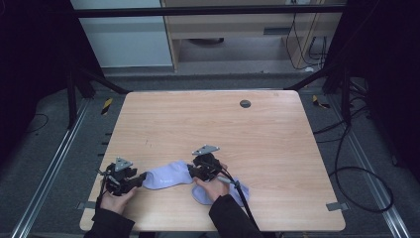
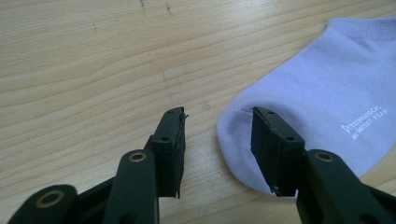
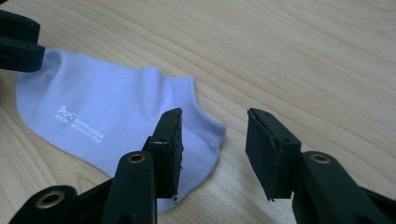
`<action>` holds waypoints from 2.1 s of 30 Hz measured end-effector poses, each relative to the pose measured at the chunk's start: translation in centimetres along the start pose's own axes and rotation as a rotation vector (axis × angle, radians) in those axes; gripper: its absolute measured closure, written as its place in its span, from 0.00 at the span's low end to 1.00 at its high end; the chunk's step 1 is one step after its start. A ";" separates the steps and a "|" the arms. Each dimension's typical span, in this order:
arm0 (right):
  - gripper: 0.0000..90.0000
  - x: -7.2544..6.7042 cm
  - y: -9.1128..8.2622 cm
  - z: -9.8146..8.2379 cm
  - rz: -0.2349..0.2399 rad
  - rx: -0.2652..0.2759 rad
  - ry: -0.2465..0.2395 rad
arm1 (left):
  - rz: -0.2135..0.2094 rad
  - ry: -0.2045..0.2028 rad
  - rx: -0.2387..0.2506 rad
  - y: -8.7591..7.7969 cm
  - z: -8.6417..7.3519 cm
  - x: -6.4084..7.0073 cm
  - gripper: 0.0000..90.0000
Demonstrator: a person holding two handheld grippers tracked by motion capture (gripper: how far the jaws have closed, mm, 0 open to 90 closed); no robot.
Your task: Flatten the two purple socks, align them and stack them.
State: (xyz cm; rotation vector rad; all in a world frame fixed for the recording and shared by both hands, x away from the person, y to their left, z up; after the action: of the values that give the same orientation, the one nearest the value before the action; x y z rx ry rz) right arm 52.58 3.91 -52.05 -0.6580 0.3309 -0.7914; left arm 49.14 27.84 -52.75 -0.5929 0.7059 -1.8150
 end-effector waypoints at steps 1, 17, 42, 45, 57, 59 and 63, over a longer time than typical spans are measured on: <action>0.63 -0.1 0.3 0.0 -0.002 -0.008 0.000 | -0.001 -0.001 -0.001 0.0 0.0 0.0 0.62; 0.77 -0.5 2.0 -1.1 -0.040 -0.050 -0.034 | -0.025 -0.019 -0.071 0.6 -0.5 0.5 0.88; 0.97 0.8 -4.2 0.6 0.020 0.039 0.019 | -0.160 -0.029 0.045 -2.4 2.7 3.8 0.96; 0.97 1.2 -5.4 0.6 0.019 0.047 0.022 | -0.180 -0.022 0.056 -2.7 3.2 4.7 0.96; 0.97 3.6 -9.7 -1.6 -0.014 0.043 0.028 | -0.252 0.045 0.044 -2.8 4.2 9.3 0.96; 0.97 4.0 -10.3 -2.0 -0.019 0.040 0.028 | -0.259 0.056 0.042 -2.8 4.4 10.0 0.96; 0.97 4.8 -11.6 -2.7 -0.034 0.041 0.030 | -0.275 0.075 0.033 -2.5 4.5 11.1 0.96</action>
State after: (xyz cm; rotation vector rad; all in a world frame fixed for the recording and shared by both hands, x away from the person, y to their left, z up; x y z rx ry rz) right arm 48.09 -6.83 -46.61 -0.6148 0.3303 -0.8387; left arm 46.97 17.21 -47.10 -0.6264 0.6681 -2.1087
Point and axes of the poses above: each handheld gripper's, and its own axes: y roughly forward along the jaws, z roughly out of its top, x roughly to its right, the point moved 6 cm from there along y, roughly forward along the jaws, and after that the axes turned 5 degrees about -y, right-handed, at the moved point
